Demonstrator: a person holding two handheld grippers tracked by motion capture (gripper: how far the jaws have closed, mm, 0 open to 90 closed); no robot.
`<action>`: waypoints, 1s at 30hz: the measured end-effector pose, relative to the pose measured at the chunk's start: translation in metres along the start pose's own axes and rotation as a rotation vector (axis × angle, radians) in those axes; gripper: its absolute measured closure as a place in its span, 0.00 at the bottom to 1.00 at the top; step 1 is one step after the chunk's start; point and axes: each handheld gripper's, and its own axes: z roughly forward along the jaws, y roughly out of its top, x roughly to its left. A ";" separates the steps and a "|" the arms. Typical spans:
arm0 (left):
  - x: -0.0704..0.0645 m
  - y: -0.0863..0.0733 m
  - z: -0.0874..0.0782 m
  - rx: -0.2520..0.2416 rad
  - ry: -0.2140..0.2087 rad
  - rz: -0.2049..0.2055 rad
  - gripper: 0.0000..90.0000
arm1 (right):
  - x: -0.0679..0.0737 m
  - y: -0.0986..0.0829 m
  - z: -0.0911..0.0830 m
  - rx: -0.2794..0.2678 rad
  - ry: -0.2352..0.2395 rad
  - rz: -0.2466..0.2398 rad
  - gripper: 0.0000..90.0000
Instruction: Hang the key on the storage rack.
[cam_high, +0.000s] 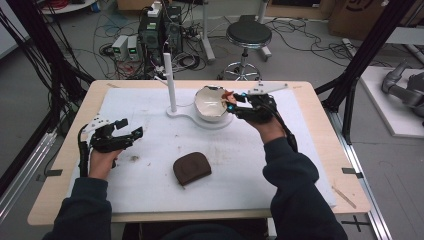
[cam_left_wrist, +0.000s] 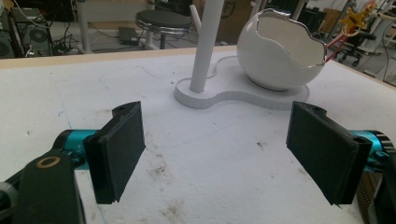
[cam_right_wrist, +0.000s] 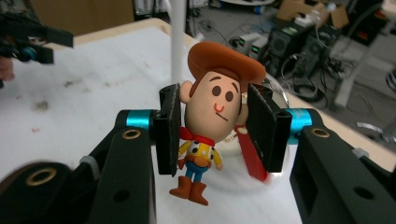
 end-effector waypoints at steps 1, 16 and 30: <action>0.000 0.000 0.000 0.000 -0.001 -0.003 0.21 | 0.001 0.007 0.005 -0.004 0.013 -0.009 0.64; 0.001 0.001 -0.003 -0.014 -0.006 0.002 0.22 | 0.033 0.087 0.091 -0.013 0.165 -0.101 0.64; 0.002 0.000 -0.004 -0.020 -0.004 -0.007 0.22 | 0.046 0.123 0.118 -0.038 0.177 -0.126 0.64</action>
